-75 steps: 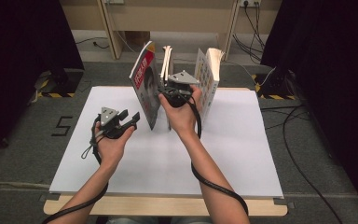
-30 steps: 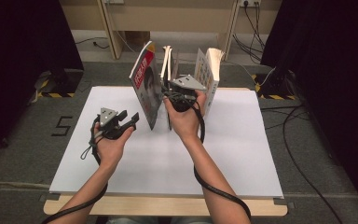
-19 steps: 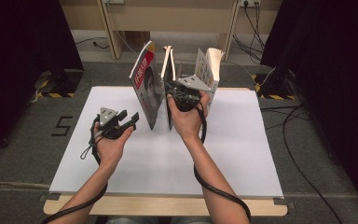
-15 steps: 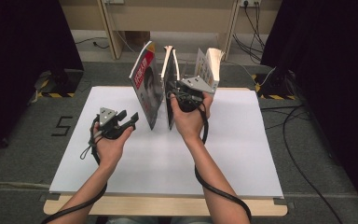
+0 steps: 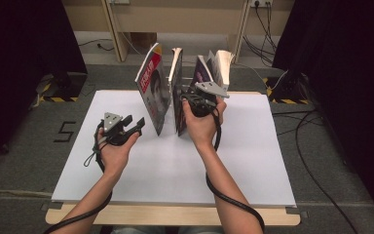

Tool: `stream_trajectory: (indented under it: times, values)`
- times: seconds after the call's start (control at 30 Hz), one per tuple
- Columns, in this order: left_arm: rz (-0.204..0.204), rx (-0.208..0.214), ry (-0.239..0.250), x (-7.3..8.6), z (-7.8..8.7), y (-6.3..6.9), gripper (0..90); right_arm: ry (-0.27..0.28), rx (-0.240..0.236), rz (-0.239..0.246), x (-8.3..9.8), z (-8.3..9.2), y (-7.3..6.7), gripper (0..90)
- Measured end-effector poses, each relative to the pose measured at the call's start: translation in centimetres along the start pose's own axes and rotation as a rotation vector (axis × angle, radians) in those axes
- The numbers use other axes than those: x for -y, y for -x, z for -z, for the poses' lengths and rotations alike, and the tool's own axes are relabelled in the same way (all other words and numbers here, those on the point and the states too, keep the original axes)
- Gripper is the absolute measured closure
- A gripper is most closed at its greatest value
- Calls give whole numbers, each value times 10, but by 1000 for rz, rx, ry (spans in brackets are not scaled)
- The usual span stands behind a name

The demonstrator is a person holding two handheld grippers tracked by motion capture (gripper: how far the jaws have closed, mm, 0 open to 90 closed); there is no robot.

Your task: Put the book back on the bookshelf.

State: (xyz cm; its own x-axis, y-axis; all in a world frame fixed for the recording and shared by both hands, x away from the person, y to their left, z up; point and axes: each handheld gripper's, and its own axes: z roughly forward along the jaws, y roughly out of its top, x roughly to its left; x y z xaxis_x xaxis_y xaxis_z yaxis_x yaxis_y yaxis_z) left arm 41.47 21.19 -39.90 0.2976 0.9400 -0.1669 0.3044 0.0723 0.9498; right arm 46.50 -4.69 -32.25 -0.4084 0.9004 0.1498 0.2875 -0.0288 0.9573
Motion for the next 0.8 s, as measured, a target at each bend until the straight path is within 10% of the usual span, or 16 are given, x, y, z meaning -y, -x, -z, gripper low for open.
stream_trajectory:
  times: [0.8]
  values:
    - [9,-9,0,2,2,-3,478,-35,138,-32,17,44,43,686]
